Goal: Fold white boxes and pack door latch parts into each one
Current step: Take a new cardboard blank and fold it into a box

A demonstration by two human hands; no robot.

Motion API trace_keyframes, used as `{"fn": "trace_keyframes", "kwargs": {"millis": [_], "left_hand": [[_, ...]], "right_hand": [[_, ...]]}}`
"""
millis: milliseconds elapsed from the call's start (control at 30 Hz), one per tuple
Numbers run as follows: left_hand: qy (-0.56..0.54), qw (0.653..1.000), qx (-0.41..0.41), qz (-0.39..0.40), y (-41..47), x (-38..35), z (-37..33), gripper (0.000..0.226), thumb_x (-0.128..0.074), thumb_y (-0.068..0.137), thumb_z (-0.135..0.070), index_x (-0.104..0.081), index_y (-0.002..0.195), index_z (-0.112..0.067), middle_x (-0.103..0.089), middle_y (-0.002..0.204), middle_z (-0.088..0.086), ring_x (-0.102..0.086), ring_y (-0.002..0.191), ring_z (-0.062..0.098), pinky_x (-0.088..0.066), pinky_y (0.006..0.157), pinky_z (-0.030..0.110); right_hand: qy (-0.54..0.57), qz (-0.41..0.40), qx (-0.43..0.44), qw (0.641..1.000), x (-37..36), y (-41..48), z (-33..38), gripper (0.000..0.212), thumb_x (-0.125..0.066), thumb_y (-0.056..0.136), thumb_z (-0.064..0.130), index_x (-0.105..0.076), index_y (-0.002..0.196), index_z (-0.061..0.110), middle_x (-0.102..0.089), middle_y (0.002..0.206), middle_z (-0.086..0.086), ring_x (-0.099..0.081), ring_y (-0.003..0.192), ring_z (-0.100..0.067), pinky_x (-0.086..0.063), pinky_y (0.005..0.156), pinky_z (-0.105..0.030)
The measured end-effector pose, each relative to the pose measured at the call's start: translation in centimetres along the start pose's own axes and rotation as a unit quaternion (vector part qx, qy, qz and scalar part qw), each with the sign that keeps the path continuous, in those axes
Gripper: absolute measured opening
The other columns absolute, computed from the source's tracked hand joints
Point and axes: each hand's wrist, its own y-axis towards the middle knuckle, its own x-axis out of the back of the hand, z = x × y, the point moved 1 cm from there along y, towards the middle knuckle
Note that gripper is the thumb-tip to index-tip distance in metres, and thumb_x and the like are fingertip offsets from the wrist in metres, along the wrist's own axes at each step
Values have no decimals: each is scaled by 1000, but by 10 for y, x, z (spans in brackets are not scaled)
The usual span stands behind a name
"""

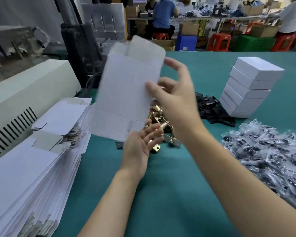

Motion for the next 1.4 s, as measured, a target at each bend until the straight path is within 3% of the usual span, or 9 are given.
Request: {"fn": "trace_keyframes", "kwargs": {"millis": [167, 300, 433, 567, 667, 933, 1067, 1233, 1400], "left_hand": [[57, 972, 67, 220, -15, 3, -6, 52, -41, 114, -38, -45, 156, -8, -55, 147, 21, -55, 132, 41, -37, 119, 62], [90, 940, 135, 301, -27, -11, -6, 78, -39, 97, -77, -47, 157, -28, -53, 158, 6, -58, 136, 40, -49, 112, 56], [109, 940, 120, 299, -34, -11, -10, 96, -52, 81, -86, -43, 159, -31, -50, 160, 6, -54, 139, 41, -49, 107, 54], [193, 939, 73, 275, -37, -8, -11, 76, -67, 79, -80, -65, 142, -36, -66, 145, 4, -66, 128, 32, -57, 101, 41], [280, 923, 57, 257, -38, -9, -12, 94, -75, 70, -84, -59, 143, -27, -72, 133, 1, -72, 116, 23, -58, 93, 29], [319, 913, 7, 255, -35, -17, -13, 94, -77, 73, -74, -48, 153, -32, -68, 139, 4, -64, 130, 27, -49, 110, 44], [316, 914, 17, 253, -37, -16, -17, 88, -78, 71, -78, -55, 146, -39, -69, 135, 7, -69, 121, 24, -57, 92, 33], [246, 942, 38, 225, -37, -11, -17, 71, -84, 72, -70, -66, 133, -39, -72, 132, 13, -71, 118, 34, -62, 86, 37], [246, 950, 37, 189, -36, -10, -15, 40, -76, 88, -56, -72, 124, -41, -73, 132, 1, -72, 119, 23, -62, 87, 34]], "right_hand": [[-39, 39, -75, 996, 72, -28, -15, 61, -66, 95, -3, -43, 137, 35, -76, 85, -11, -70, 69, -16, -56, 55, -25], [-74, 31, -42, 996, 93, -43, -37, 61, -66, 93, -5, -48, 136, 33, -71, 75, -2, -62, 70, -14, -53, 67, -25], [-112, 20, -32, 993, 101, -52, -48, 53, -67, 93, 5, -54, 132, 38, -69, 81, -3, -64, 76, -20, -53, 79, -43], [-283, 24, 43, 958, 107, -60, -47, 48, -70, 89, 29, -58, 133, 42, -57, 121, 10, -59, 113, -8, -51, 94, -35], [-310, 30, 55, 949, 106, -61, -44, 42, -70, 87, 46, -64, 128, 38, -39, 140, 5, -45, 133, -6, -39, 110, -25], [-265, 9, 49, 963, 107, -58, -43, 41, -72, 79, 52, -59, 101, 20, -41, 126, 0, -45, 121, 1, -39, 97, -13], [-199, -14, 15, 980, 106, -58, -45, 41, -78, 73, 51, -52, 91, 23, -43, 118, 5, -53, 113, -6, -50, 88, -24], [14, -43, -64, 997, 103, -58, -46, 53, -85, 75, 19, -50, 114, 27, -65, 116, 10, -72, 93, -13, -59, 73, -27], [32, -19, -130, 991, 102, -61, -49, 34, -76, 89, 19, -64, 121, 19, -77, 113, -2, -73, 106, -20, -60, 90, -32]]}}
